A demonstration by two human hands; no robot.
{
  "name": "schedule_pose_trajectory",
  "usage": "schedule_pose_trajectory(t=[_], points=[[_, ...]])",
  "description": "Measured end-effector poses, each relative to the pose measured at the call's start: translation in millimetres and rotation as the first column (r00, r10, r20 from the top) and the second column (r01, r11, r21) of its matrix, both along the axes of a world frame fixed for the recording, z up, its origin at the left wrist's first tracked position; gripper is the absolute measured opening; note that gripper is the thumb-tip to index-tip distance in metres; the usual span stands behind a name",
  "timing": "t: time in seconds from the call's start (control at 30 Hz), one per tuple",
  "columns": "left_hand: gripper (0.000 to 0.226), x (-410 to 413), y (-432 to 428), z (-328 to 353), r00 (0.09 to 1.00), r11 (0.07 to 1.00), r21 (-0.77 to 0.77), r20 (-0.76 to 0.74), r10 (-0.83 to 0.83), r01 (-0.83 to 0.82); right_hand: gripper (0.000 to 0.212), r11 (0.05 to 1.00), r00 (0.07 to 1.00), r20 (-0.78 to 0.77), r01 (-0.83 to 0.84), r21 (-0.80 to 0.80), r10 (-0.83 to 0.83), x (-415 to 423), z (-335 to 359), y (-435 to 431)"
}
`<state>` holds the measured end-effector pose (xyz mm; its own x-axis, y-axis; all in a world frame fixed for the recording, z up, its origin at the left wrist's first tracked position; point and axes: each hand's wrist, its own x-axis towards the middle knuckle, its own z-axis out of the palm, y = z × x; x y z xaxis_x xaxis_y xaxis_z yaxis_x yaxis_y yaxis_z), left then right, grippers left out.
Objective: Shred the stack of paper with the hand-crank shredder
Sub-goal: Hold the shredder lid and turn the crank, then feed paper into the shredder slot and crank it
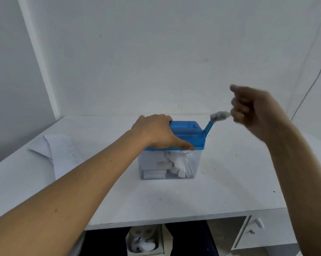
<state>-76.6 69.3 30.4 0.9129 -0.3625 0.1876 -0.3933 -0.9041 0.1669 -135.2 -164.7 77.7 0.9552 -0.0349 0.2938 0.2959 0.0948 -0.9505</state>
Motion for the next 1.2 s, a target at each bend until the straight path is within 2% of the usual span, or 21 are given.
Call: schedule_pose_trajectory(t=[0.1,0.17,0.2,0.27,0.3,0.33,0.4,0.43,0.47,0.5,0.53,0.57,0.6,0.67,0.77,0.83,0.93,1.03,1.1,1.17,1.2], points=[[0.086,1.8,0.3,0.0,1.000,1.000,0.019,-0.003,0.006,-0.006,0.022,0.968,0.991,0.097,0.115,-0.222,-0.096,16.2,17.2,20.3],[0.084,0.3,-0.7,1.2,1.000,1.000,0.026,0.014,0.005,-0.006,0.022,0.882,0.974,0.139,0.224,-0.414,-0.182,27.4,6.6,39.7],[0.082,-0.6,-0.7,2.0,1.000,1.000,0.017,0.017,0.010,-0.010,0.025,0.767,0.945,0.222,0.326,-0.553,-0.242,35.3,-3.2,47.3],[0.080,-3.6,-2.6,2.5,1.000,1.000,0.004,0.021,0.011,-0.011,0.029,0.418,0.814,0.486,0.581,-0.699,-0.318,49.2,-20.0,53.0],[0.080,-4.1,-2.0,2.6,1.000,1.000,0.004,0.029,0.008,-0.008,0.029,0.309,0.750,0.583,0.661,-0.684,-0.312,58.4,-23.2,53.8],[0.081,-4.2,-1.8,2.8,0.999,1.000,0.004,0.032,0.004,-0.004,0.028,0.279,0.721,0.626,0.692,-0.666,-0.296,67.8,-24.6,53.1],[0.084,-3.7,-1.1,3.3,1.000,1.000,0.004,0.026,0.001,-0.001,0.028,0.280,0.762,0.586,0.647,-0.709,-0.277,87.9,-27.2,50.6],[0.083,-3.2,-0.6,3.1,1.000,1.000,0.002,0.024,-0.001,0.001,0.029,0.329,0.813,0.516,0.581,-0.744,-0.269,99.0,-30.5,49.3],[0.081,-2.3,-0.2,2.5,1.000,1.000,-0.002,0.021,-0.005,0.005,0.030,0.430,0.885,0.386,0.464,-0.774,-0.261,111.8,-37.3,47.8],[0.080,-2.2,0.0,2.1,1.000,1.000,-0.008,0.016,-0.010,0.010,0.032,0.577,0.953,0.183,0.294,-0.762,-0.243,118.6,-43.9,47.7],[0.078,-1.6,-0.1,1.5,1.000,1.000,-0.011,0.013,-0.014,0.014,0.036,0.729,0.977,-0.079,0.091,-0.678,-0.196,125.6,-53.1,45.1],[0.079,-1.0,0.0,1.4,1.000,1.000,-0.015,0.014,-0.017,0.017,0.041,0.836,0.937,-0.331,-0.093,-0.541,-0.110,126.3,-61.2,41.5],[0.081,-0.1,0.3,0.8,1.000,1.000,-0.018,0.013,-0.018,0.018,0.046,0.887,0.862,-0.506,-0.225,-0.403,-0.011,125.6,-70.9,36.5],[0.085,0.0,-0.2,1.6,1.000,1.000,-0.012,0.012,-0.022,0.022,0.047,0.895,0.778,-0.618,-0.349,-0.278,0.111,119.3,-85.5,23.9],[0.085,-0.7,-0.3,1.8,1.000,1.000,0.007,0.000,-0.021,0.021,0.045,0.873,0.777,-0.613,-0.391,-0.291,0.144,107.5,-91.5,13.9],[0.086,-1.4,0.2,1.5,1.000,1.000,0.018,-0.009,-0.018,0.018,0.057,0.876,0.815,-0.565,-0.361,-0.320,0.130,105.8,-86.8,12.5],[0.095,-2.5,-0.7,3.9,1.000,0.999,0.050,-0.009,-0.008,0.009,0.059,0.877,0.936,-0.352,-0.149,-0.456,-0.024,95.4,-62.0,22.4],[0.120,-0.1,-3.2,8.6,0.997,0.999,0.040,-0.072,0.019,-0.016,0.038,0.748,0.993,-0.093,-0.010,-0.663,-0.069,74.0,-34.0,42.6],[0.127,3.5,-0.5,14.5,0.969,0.977,-0.213,-0.242,-0.042,-0.011,0.026,0.600,0.998,0.046,0.068,-0.797,-0.052,62.4,-23.5,58.0],[0.116,6.9,8.2,22.3,0.920,0.813,-0.582,-0.329,-0.214,-0.019,0.023,0.482,0.990,0.130,0.139,-0.865,-0.053,55.9,-20.6,74.3],[0.106,8.1,14.6,25.4,0.918,0.696,-0.718,-0.292,-0.268,-0.026,0.023,0.448,0.987,0.156,0.160,-0.880,-0.046,52.6,-20.9,82.9]])
